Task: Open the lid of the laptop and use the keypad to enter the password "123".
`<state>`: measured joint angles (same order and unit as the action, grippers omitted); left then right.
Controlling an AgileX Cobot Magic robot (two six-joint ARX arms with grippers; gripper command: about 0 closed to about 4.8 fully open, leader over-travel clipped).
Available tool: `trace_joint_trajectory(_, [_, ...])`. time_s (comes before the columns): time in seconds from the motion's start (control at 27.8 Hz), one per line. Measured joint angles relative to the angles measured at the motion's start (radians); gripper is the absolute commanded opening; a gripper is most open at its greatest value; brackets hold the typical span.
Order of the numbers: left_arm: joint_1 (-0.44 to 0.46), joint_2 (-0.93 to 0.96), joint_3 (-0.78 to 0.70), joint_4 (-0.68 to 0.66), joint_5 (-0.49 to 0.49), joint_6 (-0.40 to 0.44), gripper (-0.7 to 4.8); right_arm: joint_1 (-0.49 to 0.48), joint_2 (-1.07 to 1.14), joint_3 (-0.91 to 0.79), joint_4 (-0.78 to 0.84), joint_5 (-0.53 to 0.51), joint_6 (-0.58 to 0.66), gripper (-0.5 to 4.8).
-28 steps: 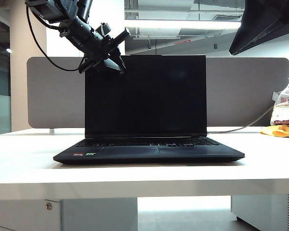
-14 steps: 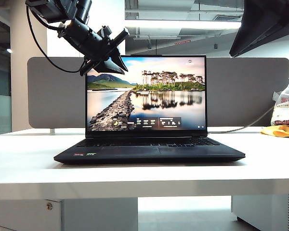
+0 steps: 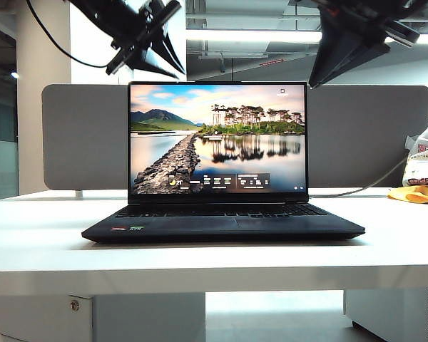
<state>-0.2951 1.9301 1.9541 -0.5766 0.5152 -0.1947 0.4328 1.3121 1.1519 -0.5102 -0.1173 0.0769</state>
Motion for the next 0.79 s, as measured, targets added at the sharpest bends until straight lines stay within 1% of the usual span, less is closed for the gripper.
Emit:
trace_joint_trajectory(0.14, [-0.029, -0.042, -0.001, -0.086, 0.034, 0.049, 0.55, -0.021, 0.06, 0.062, -0.002, 0.005, 0.002, -0.06])
trace_joint_trajectory(0.29, [-0.081, -0.093, -0.002, -0.142, 0.01, 0.109, 0.52, -0.049, 0.086, 0.093, -0.02, 0.009, 0.004, -0.06])
trace_joint_trajectory(0.4, [-0.116, -0.146, -0.017, -0.152, 0.0, 0.132, 0.52, -0.067, 0.092, 0.099, -0.022, 0.011, 0.004, -0.06])
trace_joint_trajectory(0.54, [-0.134, -0.237, -0.079, -0.149, -0.002, 0.147, 0.52, -0.095, 0.093, 0.099, -0.027, 0.009, 0.004, -0.06])
trace_joint_trajectory(0.79, [-0.156, -0.406, -0.268, -0.138, -0.036, 0.157, 0.51, -0.117, 0.106, 0.102, -0.024, 0.009, 0.004, -0.05])
